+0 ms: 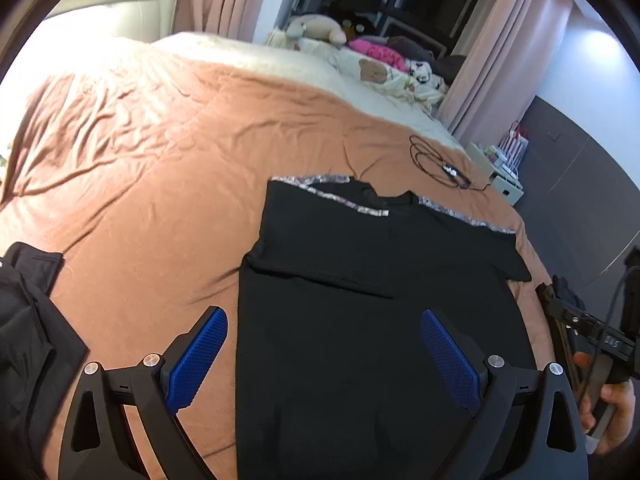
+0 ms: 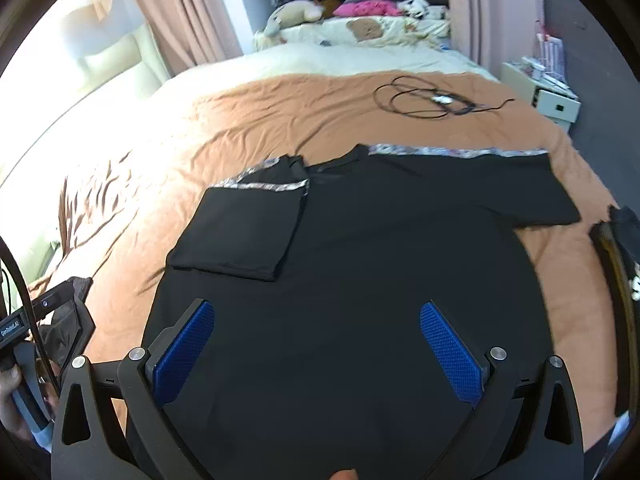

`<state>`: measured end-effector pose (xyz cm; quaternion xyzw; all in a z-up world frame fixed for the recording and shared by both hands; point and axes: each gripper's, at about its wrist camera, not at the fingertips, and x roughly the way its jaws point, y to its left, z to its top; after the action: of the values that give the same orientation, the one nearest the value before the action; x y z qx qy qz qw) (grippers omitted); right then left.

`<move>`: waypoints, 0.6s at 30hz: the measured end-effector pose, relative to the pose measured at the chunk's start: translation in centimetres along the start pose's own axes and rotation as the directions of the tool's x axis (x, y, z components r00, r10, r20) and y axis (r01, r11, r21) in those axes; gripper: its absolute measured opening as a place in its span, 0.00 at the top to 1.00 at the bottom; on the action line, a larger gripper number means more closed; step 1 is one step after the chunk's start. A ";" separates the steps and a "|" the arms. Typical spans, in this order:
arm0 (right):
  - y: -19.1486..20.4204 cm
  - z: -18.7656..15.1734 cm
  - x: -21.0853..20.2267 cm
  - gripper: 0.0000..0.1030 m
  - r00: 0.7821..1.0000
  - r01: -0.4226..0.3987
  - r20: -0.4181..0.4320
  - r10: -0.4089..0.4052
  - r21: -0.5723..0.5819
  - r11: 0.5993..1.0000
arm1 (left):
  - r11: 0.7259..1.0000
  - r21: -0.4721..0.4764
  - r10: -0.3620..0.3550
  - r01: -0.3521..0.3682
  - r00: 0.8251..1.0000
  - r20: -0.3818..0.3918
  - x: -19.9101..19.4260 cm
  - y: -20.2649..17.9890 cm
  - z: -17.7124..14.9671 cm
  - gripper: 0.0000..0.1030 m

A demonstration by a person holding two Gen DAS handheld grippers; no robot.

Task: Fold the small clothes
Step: 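Move both grippers toward the unfolded side of the T-shirt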

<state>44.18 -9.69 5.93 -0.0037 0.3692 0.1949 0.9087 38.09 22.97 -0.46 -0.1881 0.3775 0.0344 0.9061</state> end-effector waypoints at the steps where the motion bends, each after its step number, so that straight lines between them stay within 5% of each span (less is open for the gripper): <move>1: -0.3 -0.2 -0.4 0.00 1.000 -0.001 0.011 0.001 0.005 1.000 | 1.000 0.003 0.009 -0.009 1.000 0.009 -0.3 -0.4 -0.2 0.05; 10: -4.5 -2.3 -5.0 0.00 0.993 -0.029 0.115 0.027 0.011 1.000 | 1.000 0.003 -0.021 0.021 1.000 -0.004 -1.8 -4.6 -1.8 0.05; 18: -6.4 -5.4 -9.8 0.00 0.987 0.053 0.155 -0.051 -0.013 0.998 | 0.997 0.061 -0.047 0.047 0.999 0.008 -3.6 -10.8 -3.6 0.00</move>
<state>36.46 -19.87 7.78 -0.0060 0.2957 0.1738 0.9393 35.36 11.89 3.16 -0.1689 0.3696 0.0023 0.9137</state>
